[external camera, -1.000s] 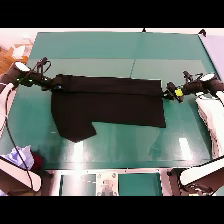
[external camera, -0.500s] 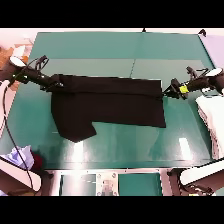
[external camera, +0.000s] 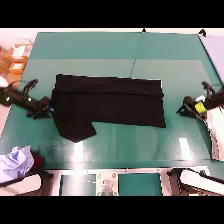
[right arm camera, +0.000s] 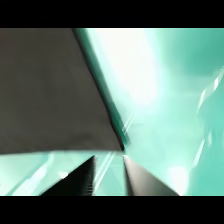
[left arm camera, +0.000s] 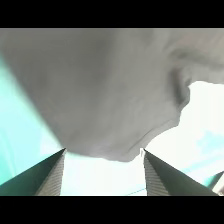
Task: Fold the shirts.
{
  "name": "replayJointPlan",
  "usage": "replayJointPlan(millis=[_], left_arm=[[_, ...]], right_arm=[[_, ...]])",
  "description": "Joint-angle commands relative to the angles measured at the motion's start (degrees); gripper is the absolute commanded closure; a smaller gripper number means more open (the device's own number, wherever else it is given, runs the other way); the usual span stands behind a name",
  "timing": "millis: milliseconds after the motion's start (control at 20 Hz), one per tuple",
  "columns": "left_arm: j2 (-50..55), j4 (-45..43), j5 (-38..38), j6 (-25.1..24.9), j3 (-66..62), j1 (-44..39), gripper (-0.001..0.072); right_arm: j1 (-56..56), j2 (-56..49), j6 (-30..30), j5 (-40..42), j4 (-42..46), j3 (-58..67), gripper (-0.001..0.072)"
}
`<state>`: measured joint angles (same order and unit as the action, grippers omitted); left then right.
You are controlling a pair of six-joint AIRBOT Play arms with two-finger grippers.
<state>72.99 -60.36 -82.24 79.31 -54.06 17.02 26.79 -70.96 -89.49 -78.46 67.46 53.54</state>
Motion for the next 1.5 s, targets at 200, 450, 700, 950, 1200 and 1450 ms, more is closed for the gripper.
replayJointPlan(millis=[200,450,700,950,1200,1450], left_arm=[[-14.71,-1.20,8.39,3.82,23.76,2.05,0.0155],[-14.64,6.43,23.87,4.79,30.36,-5.29,0.0156],[-14.64,12.39,32.39,4.31,31.12,-8.02,0.0337],[-14.80,12.37,29.05,1.09,30.14,-8.02,0.0678],[-14.82,12.37,24.90,0.20,26.16,-8.02,0.0678],[-18.60,9.68,16.31,-0.22,25.49,-8.02,0.0679]], right_arm=[[1.84,13.44,-0.66,14.38,-9.90,-26.49,0.0281],[1.77,13.38,6.19,26.25,-25.40,-34.97,0.0280],[-2.58,13.38,6.16,34.14,-32.11,-36.33,0.0280],[-10.95,13.38,2.58,40.19,-34.53,-36.30,0.0287],[-11.91,13.38,1.64,38.99,-34.40,-36.30,0.0698],[-4.04,13.40,3.34,27.63,-21.75,-32.33,0.0699]])
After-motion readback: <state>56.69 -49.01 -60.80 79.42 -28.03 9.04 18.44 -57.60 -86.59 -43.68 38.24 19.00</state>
